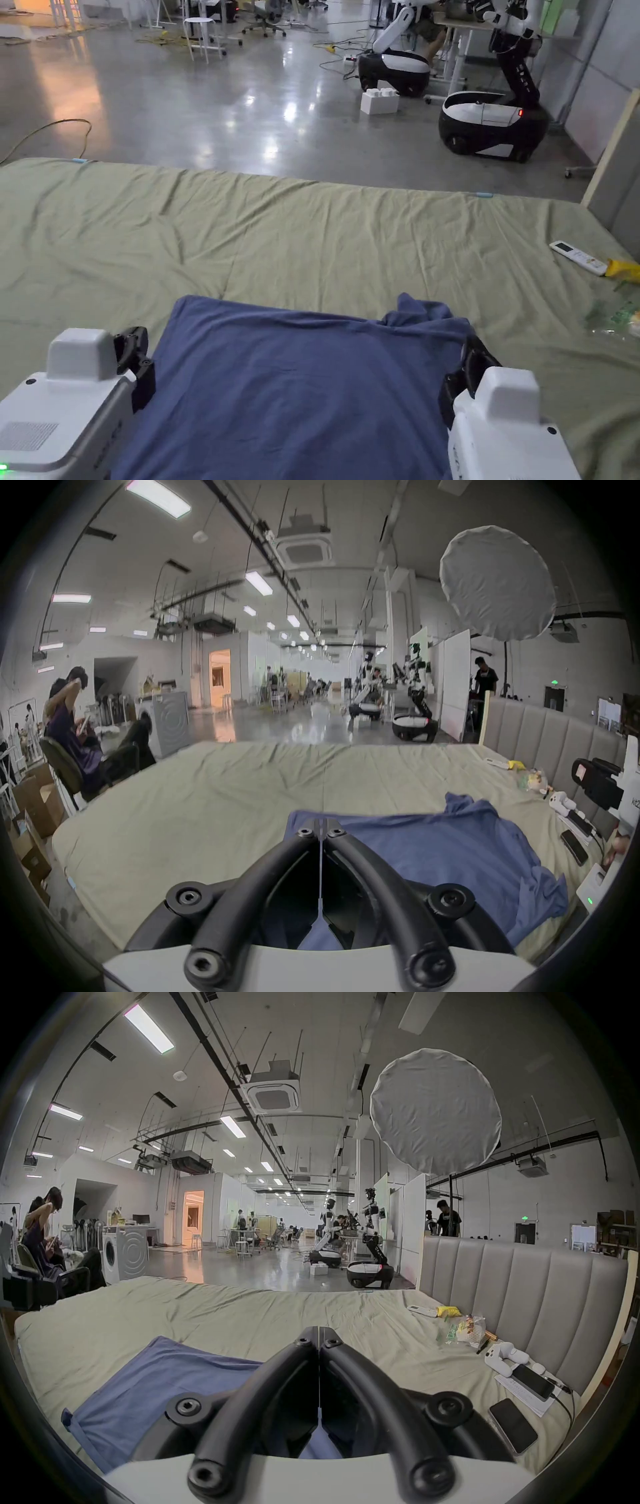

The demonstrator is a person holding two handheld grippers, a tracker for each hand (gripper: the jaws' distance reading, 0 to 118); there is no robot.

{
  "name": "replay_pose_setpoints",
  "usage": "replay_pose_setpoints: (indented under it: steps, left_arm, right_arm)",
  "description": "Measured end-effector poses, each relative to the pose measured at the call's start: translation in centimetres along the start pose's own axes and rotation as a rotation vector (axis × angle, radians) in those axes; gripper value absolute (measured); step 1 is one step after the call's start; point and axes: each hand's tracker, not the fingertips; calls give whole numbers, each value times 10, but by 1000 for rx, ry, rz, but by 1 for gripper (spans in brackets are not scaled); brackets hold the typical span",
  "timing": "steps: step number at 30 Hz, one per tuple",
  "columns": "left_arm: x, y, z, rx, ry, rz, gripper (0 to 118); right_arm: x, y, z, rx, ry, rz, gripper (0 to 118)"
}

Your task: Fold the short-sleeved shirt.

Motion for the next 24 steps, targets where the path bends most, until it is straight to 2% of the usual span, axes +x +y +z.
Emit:
replay_pose_setpoints:
  steps: [10, 11, 12, 13, 16, 21, 24]
  left_arm:
    - [-73, -70, -32, -563, -18, 76, 2]
    - [-78, -79, -33, -594, 3, 84, 6]
    - [-81, -84, -34, -617, 6, 87, 15]
    - [-83, -89, -32, -627, 16, 93, 31]
    - [-91, -104, -40, -675, 43, 116, 66]
    - [-97, -120, -61, -702, 78, 183, 66]
    - [-90, -133, -73, -792, 72, 143, 65]
  right_arm:
    - [3, -25, -2, -110, 18, 6, 1]
    - [2, -27, -2, -118, 23, 13, 1]
    - [2, -28, -1, -131, 25, 8, 1]
    - [1, -30, -1, -133, 26, 11, 1]
    - [-1, -36, -2, -155, 35, 30, 1]
    - [-5, -43, -5, -184, 49, 34, 1]
    - [-7, -47, -5, -205, 61, 38, 1]
